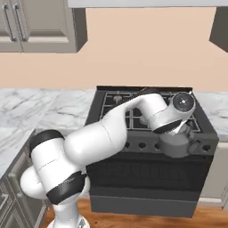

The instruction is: The kettle is done boiling. Turn off the stove, then wait for 300 timesteps before moving the kettle to the dining table.

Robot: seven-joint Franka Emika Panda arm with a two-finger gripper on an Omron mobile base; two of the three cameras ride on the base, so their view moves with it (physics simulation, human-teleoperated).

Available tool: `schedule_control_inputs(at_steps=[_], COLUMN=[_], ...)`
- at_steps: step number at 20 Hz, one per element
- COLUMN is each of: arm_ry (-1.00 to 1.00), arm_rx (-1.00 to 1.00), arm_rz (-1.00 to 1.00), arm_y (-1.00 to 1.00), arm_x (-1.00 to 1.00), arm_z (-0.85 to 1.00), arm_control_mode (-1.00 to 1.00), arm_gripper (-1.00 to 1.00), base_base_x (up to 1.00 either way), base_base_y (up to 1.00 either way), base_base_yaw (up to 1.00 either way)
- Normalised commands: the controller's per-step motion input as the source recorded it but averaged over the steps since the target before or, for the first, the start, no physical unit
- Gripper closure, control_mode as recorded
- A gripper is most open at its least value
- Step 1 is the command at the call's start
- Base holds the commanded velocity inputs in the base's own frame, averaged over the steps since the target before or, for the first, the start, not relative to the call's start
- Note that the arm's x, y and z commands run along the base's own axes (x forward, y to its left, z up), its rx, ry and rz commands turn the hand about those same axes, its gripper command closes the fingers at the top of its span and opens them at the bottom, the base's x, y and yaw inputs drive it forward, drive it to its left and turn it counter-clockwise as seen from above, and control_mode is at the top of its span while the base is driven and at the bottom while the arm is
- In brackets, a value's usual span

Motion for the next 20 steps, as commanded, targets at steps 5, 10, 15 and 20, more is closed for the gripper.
schedule_control_inputs(at_steps=[5, 10, 15, 20], arm_ry=[0.00, 0.00, 0.00, 0.00], arm_rx=[0.00, 0.00, 0.00, 0.00], arm_rz=[0.00, 0.00, 0.00, 0.00], arm_y=[0.00, 0.00, 0.00, 0.00], arm_x=[0.00, 0.00, 0.00, 0.00], arm_z=[0.00, 0.00, 0.00, 0.00], arm_control_mode=[1.00, 1.00, 1.00, 1.00], arm_gripper=[1.00, 1.00, 1.00, 1.00], base_base_x=[-0.28, -0.21, -0.21, -0.07], base_base_y=[-0.01, -0.01, 0.00, 0.00], base_base_yaw=[-0.42, -0.49, -0.51, -0.51])
